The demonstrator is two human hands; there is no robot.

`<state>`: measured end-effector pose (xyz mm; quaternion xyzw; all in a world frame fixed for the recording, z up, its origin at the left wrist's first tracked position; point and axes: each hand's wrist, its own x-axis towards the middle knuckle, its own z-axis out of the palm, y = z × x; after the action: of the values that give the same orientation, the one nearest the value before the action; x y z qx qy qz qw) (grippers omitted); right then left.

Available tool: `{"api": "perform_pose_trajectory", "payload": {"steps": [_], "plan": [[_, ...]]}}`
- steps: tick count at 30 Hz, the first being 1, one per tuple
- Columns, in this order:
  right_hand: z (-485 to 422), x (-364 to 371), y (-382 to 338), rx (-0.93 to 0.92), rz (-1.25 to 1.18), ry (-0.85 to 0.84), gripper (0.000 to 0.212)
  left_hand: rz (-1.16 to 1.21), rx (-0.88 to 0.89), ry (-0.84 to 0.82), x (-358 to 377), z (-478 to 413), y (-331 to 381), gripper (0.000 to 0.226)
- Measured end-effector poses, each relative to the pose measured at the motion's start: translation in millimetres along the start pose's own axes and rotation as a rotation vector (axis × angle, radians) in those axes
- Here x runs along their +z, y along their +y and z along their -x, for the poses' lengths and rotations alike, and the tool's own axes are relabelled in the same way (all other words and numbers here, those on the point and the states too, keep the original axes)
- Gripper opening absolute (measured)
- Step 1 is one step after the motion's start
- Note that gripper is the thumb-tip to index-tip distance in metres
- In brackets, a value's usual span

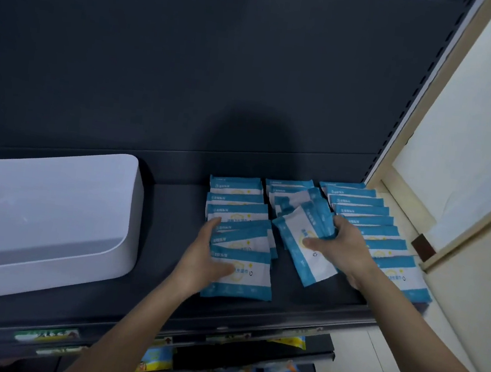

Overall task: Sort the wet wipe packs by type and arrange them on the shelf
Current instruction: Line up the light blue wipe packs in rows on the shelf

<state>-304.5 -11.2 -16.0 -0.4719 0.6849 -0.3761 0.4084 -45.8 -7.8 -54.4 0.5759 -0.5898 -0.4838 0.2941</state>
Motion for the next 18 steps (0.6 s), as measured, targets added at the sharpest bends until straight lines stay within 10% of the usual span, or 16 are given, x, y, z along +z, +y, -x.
{"api": "perform_pose_trajectory", "payload": {"steps": [8,15,18], "plan": [[6,-11,1,-0.027,0.043,-0.033,0.037,-0.939,0.358,-0.118,5,-5,-25,0.092],[8,-12,-5,-0.062,0.136,-0.089,0.031,-1.086,0.391,-0.122,11,-18,-16,0.103],[12,-17,-7,-0.080,0.102,-0.173,0.029,-0.759,0.347,-0.123,11,-16,-7,0.097]]}}
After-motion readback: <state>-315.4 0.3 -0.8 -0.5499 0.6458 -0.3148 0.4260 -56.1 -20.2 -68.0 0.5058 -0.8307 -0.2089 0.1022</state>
